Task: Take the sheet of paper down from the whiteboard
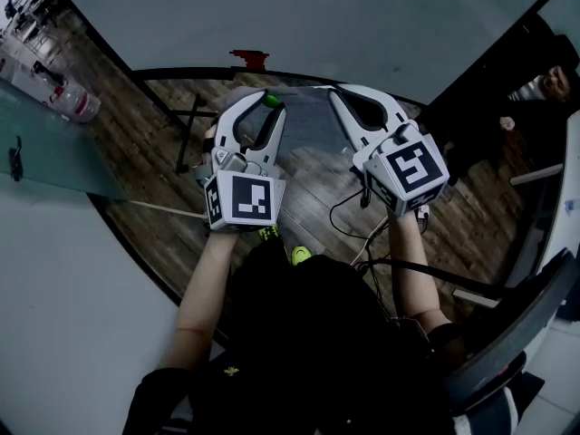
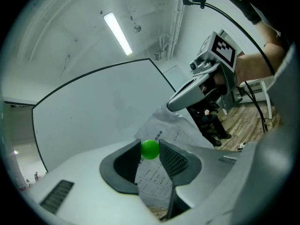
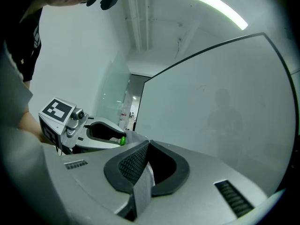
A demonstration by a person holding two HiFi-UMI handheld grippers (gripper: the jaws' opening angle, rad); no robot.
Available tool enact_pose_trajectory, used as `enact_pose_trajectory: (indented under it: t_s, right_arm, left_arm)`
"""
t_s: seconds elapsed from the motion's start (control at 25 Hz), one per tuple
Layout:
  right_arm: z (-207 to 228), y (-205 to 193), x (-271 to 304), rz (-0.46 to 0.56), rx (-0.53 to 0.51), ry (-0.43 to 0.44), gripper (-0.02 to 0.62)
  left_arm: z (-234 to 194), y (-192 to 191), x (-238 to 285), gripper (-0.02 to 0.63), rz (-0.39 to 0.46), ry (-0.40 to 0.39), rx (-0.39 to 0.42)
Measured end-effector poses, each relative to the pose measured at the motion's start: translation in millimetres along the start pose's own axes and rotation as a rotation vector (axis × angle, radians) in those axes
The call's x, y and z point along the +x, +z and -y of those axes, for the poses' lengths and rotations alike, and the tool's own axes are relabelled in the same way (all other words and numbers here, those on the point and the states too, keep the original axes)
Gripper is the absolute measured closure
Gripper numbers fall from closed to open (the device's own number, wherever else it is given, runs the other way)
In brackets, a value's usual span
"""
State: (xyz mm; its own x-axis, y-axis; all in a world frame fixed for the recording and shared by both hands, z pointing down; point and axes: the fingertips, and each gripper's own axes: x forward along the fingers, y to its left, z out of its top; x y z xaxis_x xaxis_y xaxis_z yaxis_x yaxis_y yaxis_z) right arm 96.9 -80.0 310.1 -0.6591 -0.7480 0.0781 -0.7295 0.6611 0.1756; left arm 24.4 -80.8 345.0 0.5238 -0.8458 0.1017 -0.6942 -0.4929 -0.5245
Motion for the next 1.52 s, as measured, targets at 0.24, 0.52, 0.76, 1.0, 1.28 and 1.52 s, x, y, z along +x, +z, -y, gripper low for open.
enact_pose_trajectory:
  t_s: [0.24,0.52,0.76,1.0,1.28,1.52]
  right_arm:
    - [-8,3,-20,0.018,0.005,0.034,0.58]
    - [-21,6,-37,0.037,0.02,0.084,0.58]
    - [-33,0,-51,0.056,0.042,0.125,0.58]
    - [-40,-5,-58,0.065,0.081,0.145,0.58]
    - [-47,4,-55,0.076,0.101,0.149,0.58]
    - [-44,4,-48,0.092,0.098,0.142,0.58]
  left_arm:
    - [12,11,-13,0.472,-0.007,0.023,0.007]
    - [26,17,-29,0.472,-0.032,0.057,0.018]
    - [37,20,-42,0.472,-0.05,0.075,0.022]
    - [43,20,-47,0.472,-0.047,0.075,0.016]
    - [42,22,-49,0.472,-0.041,0.053,0.01]
    - [38,21,-44,0.472,-0.028,0.048,0.013]
